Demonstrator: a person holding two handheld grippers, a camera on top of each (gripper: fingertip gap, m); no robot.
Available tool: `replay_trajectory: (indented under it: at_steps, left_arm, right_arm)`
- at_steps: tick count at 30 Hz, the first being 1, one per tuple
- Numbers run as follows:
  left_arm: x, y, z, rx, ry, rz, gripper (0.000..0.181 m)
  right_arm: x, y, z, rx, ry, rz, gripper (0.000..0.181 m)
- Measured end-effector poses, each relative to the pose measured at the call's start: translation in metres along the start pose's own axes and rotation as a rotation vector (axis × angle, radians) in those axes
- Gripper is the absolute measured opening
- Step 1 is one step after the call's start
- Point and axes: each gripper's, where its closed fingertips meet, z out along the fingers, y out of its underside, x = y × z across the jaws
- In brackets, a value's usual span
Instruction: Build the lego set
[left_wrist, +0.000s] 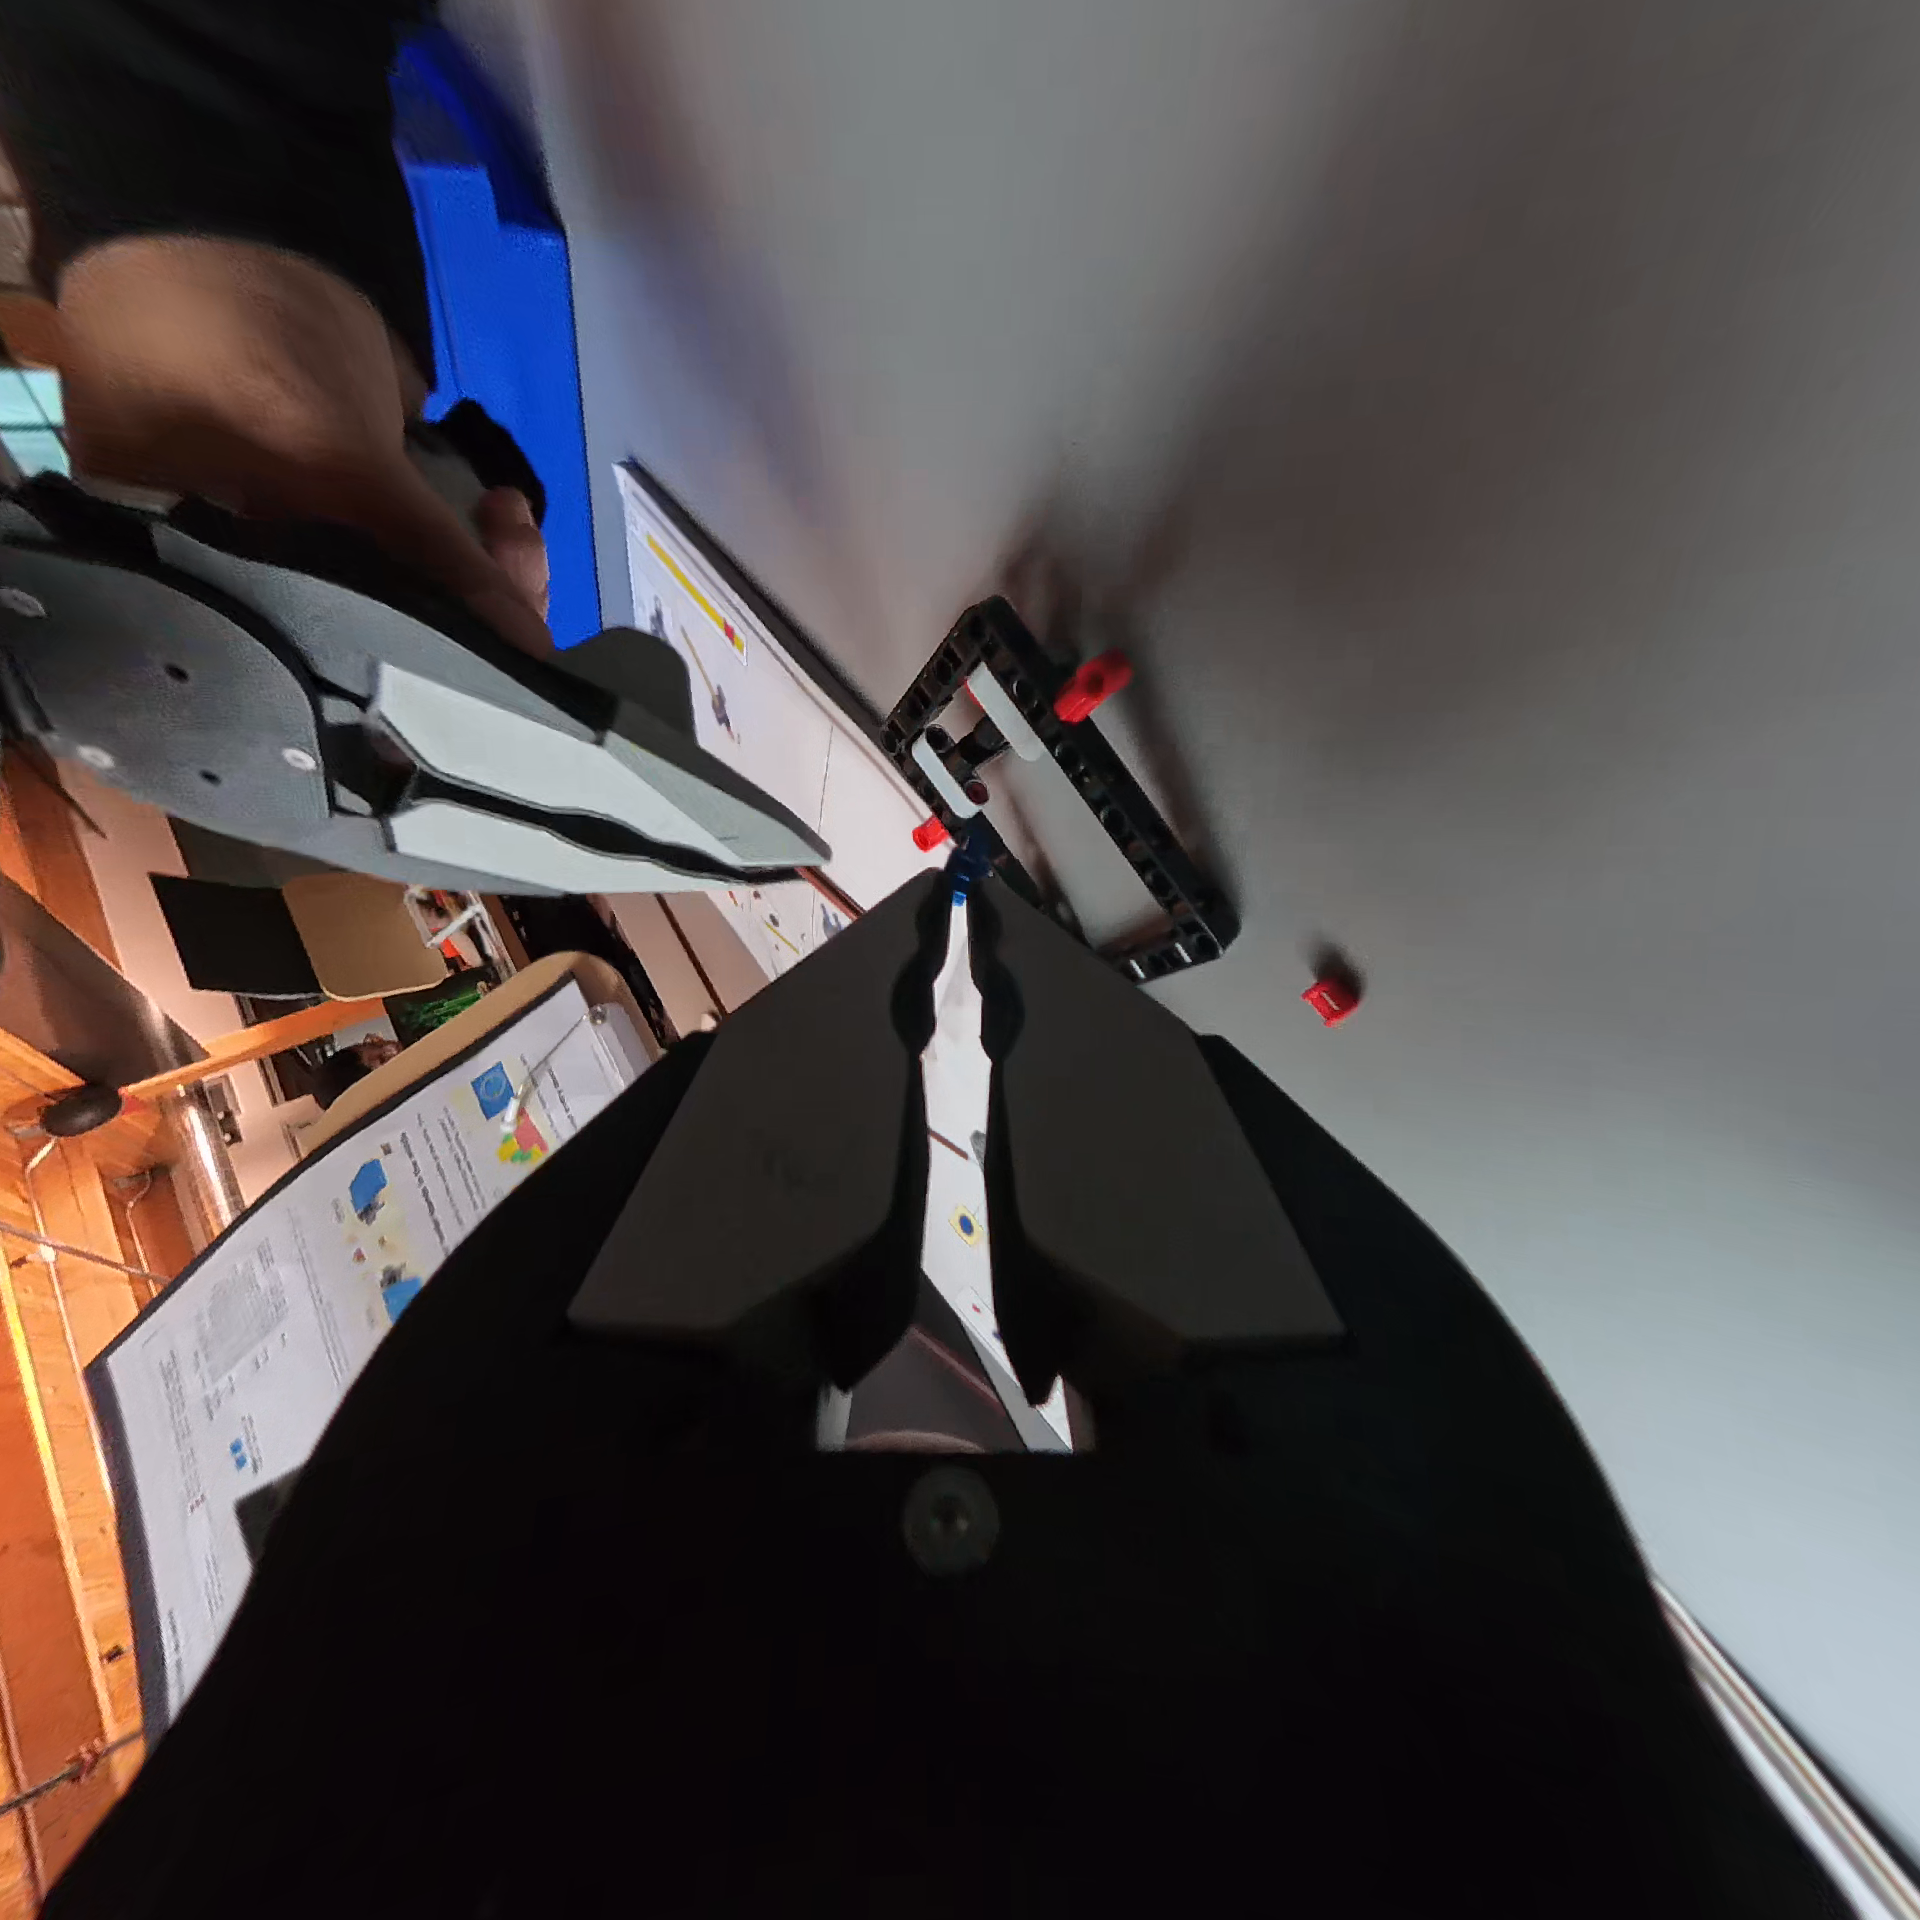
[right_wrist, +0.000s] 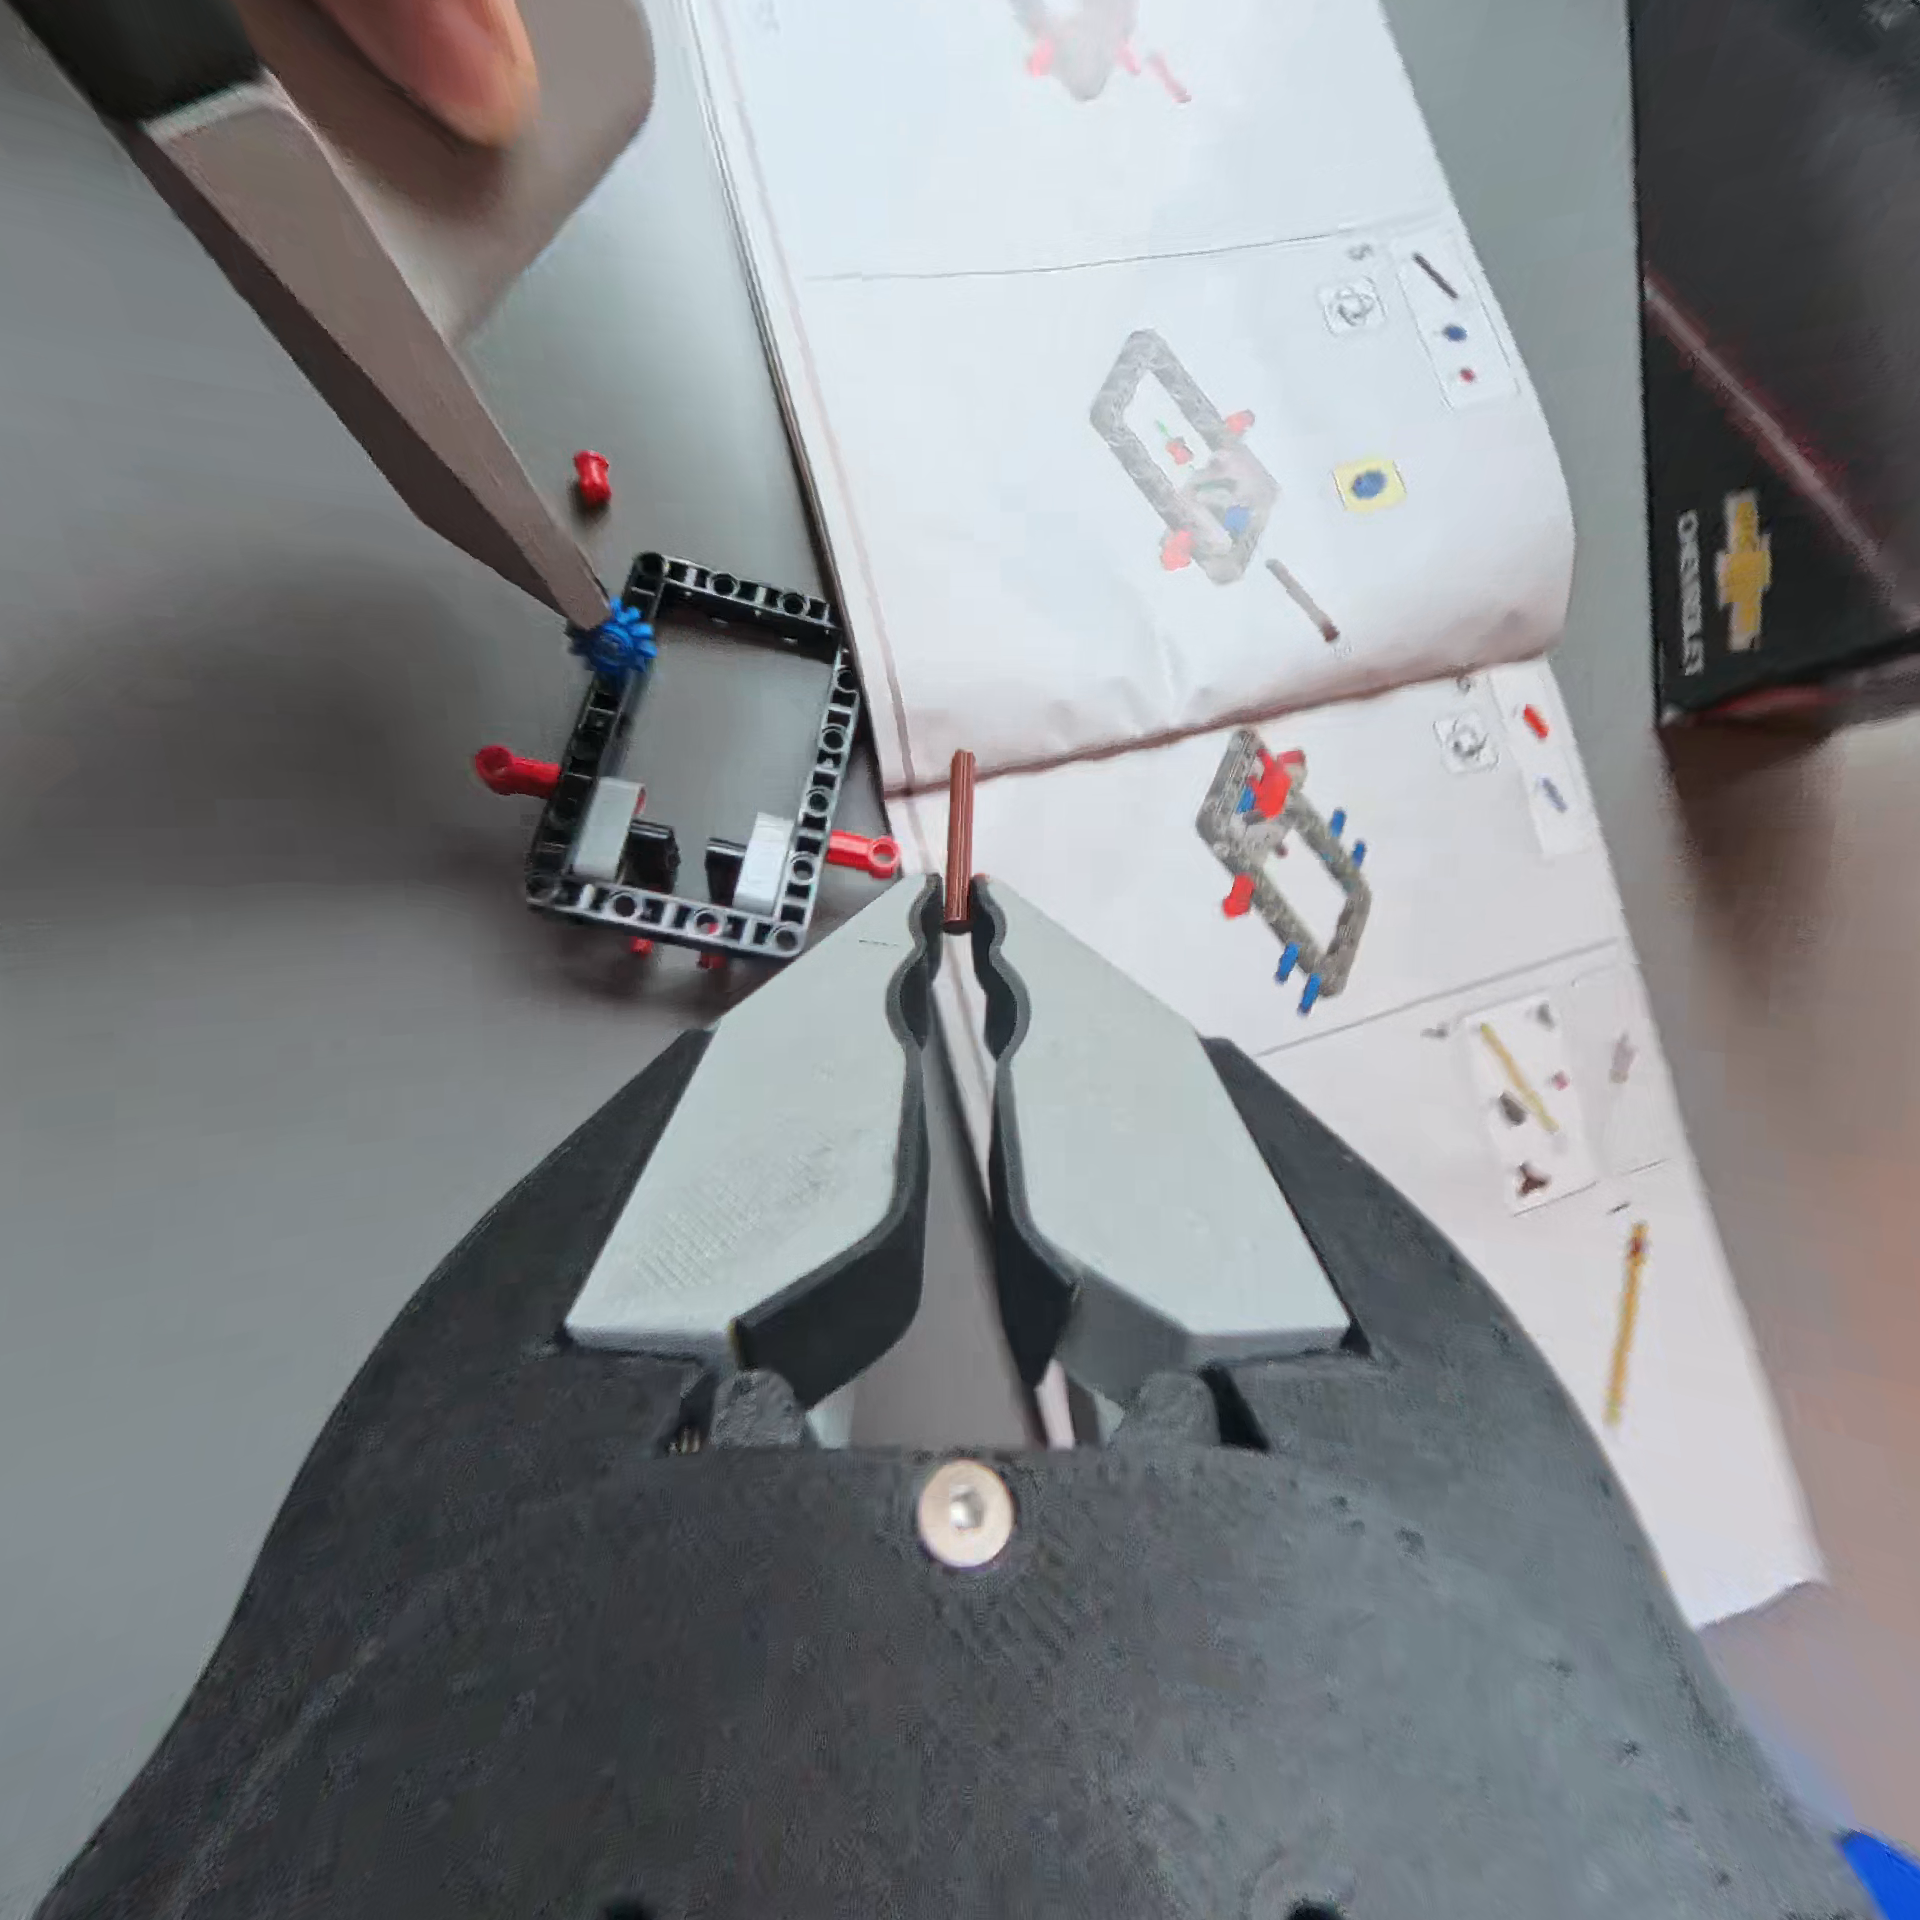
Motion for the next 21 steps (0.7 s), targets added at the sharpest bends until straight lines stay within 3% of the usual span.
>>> replay_trajectory:
  at_steps: [1, 9, 16, 21]
  left_arm:
    - [0.001, 0.0, -0.003, -0.009, -0.006, -0.012, 0.001]
    - [0.011, -0.001, -0.021, -0.029, -0.027, -0.049, 0.001]
    - [0.015, -0.006, -0.02, -0.018, -0.028, -0.056, 0.001]
    - [0.014, -0.005, -0.016, -0.021, -0.022, -0.061, 0.001]
  right_arm:
    - [0.003, -0.002, 0.004, -0.044, 0.001, -0.049, 0.002]
    - [-0.013, -0.007, 0.022, -0.235, -0.109, -0.255, 0.002]
    - [-0.033, -0.01, 0.03, -0.229, -0.172, -0.35, 0.001]
    - [-0.019, -0.01, 0.027, -0.255, -0.12, -0.355, 0.002]
